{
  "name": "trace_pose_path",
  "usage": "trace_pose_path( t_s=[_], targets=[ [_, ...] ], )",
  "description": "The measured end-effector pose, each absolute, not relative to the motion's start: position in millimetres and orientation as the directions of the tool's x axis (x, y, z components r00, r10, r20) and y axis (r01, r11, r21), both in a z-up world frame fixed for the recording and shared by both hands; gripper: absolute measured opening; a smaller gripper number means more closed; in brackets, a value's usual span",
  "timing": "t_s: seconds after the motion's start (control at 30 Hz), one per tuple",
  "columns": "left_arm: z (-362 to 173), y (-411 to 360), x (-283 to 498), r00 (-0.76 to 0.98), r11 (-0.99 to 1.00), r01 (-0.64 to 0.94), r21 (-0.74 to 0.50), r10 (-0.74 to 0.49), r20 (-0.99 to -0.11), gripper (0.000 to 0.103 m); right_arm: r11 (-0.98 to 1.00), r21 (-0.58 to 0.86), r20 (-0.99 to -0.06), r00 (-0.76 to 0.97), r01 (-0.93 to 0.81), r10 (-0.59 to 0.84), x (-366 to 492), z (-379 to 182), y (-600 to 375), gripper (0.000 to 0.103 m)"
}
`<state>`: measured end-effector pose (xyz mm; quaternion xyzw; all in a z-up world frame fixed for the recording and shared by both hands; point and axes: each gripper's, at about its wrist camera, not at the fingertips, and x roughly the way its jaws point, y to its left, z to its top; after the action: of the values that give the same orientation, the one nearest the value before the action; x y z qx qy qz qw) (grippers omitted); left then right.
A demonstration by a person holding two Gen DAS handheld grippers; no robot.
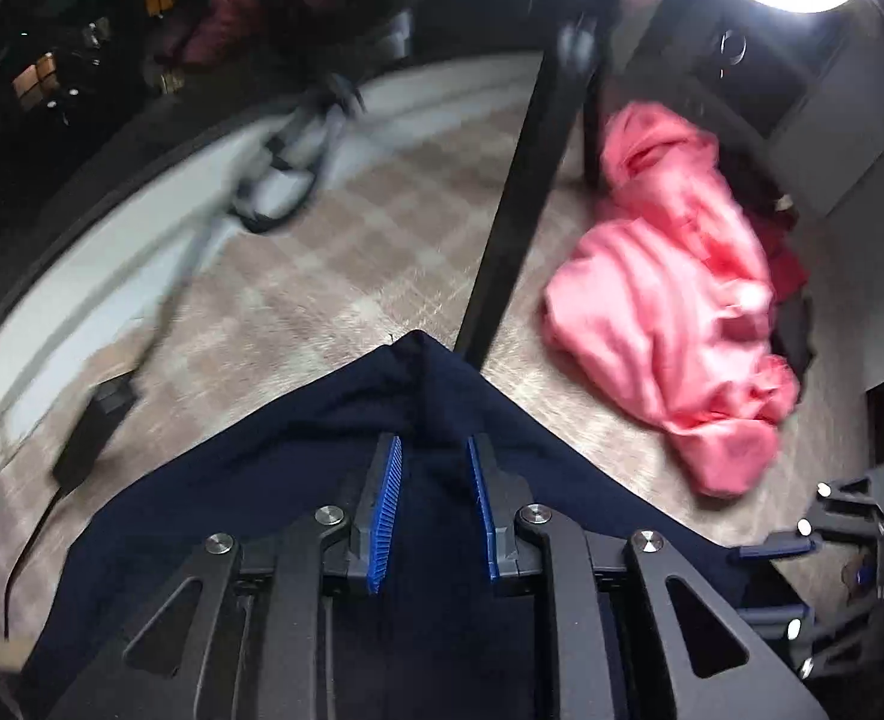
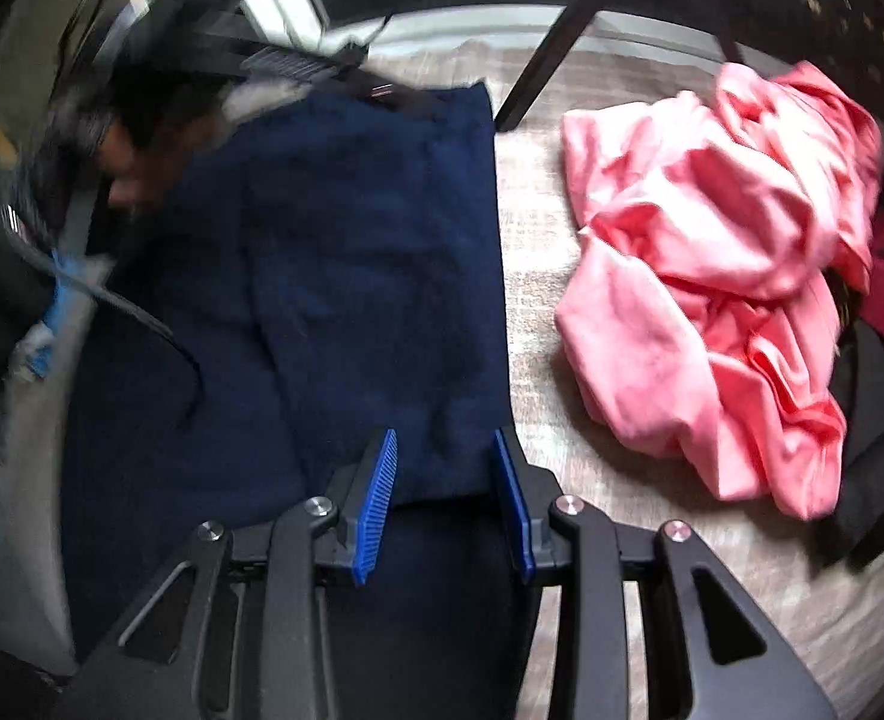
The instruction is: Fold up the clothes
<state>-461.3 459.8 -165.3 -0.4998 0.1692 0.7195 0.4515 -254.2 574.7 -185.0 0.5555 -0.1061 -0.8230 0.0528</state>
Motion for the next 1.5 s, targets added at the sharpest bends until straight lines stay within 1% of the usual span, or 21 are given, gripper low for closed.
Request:
trace_pose_path(
  t_s=[0.1, 0.17, 0.23, 0.3, 0.4, 0.5, 0.63, 0.73, 0.87, 1.0, 1.1, 1.17, 1.2, 1.33, 1.4, 1.5],
  targets=[
    [-144, 432, -423, -0.126, -0.550, -0.813, -0.189, 0.484, -0.866, 0.020, -0.947, 0.310, -0.876, -0.410, -0.080, -0.252, -237, -171, 592, 0.033],
    [-124, 396, -395, -0.135, -0.560, -0.803, -0.204, 0.504, -0.853, 0.020, -0.912, 0.394, -0.839, -0.451, -0.113, -0.306, -223, -157, 610, 0.033],
    [-111, 377, -369, -0.160, -0.580, -0.792, -0.192, 0.500, -0.851, 0.020, -0.882, 0.452, -0.804, -0.489, -0.135, -0.338, -209, -144, 628, 0.033],
    [-91, 348, -337, -0.190, -0.598, -0.783, -0.171, 0.492, -0.850, 0.020, -0.867, 0.474, -0.783, -0.523, -0.152, -0.336, -192, -131, 644, 0.034],
    [-68, 316, -286, -0.224, -0.622, -0.766, -0.160, 0.491, -0.842, 0.022, -0.886, 0.444, -0.787, -0.529, -0.129, -0.317, -167, -121, 650, 0.034],
    [-64, 303, -237, -0.215, -0.630, -0.755, -0.182, 0.500, -0.839, 0.022, -0.900, 0.426, -0.793, -0.514, -0.085, -0.327, -142, -124, 643, 0.034],
    [-89, 310, -169, -0.150, -0.597, -0.769, -0.231, 0.519, -0.841, 0.022, -0.909, 0.415, -0.801, -0.486, -0.033, -0.349, -102, -118, 642, 0.034],
    [-118, 316, -124, -0.066, -0.580, -0.759, -0.295, 0.520, -0.852, 0.022, -0.912, 0.411, -0.812, -0.448, 0.016, -0.374, -80, -136, 624, 0.034],
    [-148, 310, -64, -0.054, -0.575, -0.775, -0.262, 0.474, -0.879, 0.022, -0.920, 0.382, -0.837, -0.388, 0.089, -0.386, -41, -158, 590, 0.034],
    [-168, 295, -31, -0.046, -0.597, -0.754, -0.274, 0.464, -0.885, 0.022, -0.924, 0.350, -0.862, -0.333, 0.152, -0.382, -6, -184, 556, 0.034],
    [-183, 285, -7, -0.049, -0.616, -0.746, -0.255, 0.432, -0.901, 0.022, -0.928, 0.346, -0.880, -0.295, 0.137, -0.371, 17, -204, 544, 0.034],
    [-187, 276, 14, -0.038, -0.620, -0.737, -0.268, 0.434, -0.900, 0.024, -0.936, 0.329, -0.888, -0.298, 0.123, -0.351, 37, -207, 543, 0.034],
    [-187, 271, 25, -0.025, -0.622, -0.731, -0.282, 0.437, -0.899, 0.024, -0.941, 0.319, -0.897, -0.285, 0.115, -0.338, 47, -207, 545, 0.034],
    [-178, 256, 76, -0.028, -0.623, -0.739, -0.257, 0.409, -0.912, 0.024, -0.964, 0.246, -0.936, -0.233, 0.103, -0.263, 95, -199, 556, 0.034],
    [-173, 249, 102, -0.031, -0.623, -0.744, -0.241, 0.393, -0.919, 0.024, -0.977, 0.199, -0.941, -0.263, 0.082, -0.213, 123, -181, 569, 0.034],
    [-149, 257, 126, -0.101, -0.623, -0.755, -0.203, 0.416, -0.904, 0.024, -0.973, 0.231, -0.893, -0.400, -0.010, -0.208, 158, -135, 600, 0.035]
  ],
)
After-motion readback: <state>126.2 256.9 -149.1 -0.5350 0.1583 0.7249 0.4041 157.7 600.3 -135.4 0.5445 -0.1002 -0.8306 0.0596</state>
